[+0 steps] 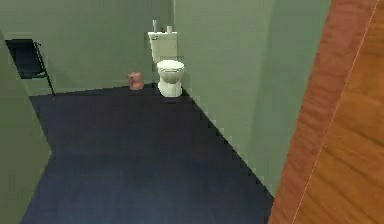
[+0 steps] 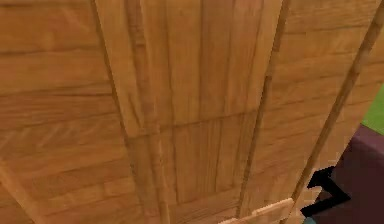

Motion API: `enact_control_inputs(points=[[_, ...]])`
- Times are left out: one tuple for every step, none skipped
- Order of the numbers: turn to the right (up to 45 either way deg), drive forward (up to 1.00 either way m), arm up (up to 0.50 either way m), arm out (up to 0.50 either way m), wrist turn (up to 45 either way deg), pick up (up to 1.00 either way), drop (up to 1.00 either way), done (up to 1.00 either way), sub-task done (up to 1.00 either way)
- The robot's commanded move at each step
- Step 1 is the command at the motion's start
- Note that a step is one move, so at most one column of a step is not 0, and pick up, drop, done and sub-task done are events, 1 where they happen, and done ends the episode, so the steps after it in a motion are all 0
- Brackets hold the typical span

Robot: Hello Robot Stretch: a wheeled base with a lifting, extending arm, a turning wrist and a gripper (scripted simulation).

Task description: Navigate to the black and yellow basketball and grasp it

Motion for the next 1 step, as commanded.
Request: enact_control_inputs(points=[[-15.0, 0.0, 0.0, 0.0, 0.0, 0.0, 0.0, 0.0, 0.0]])
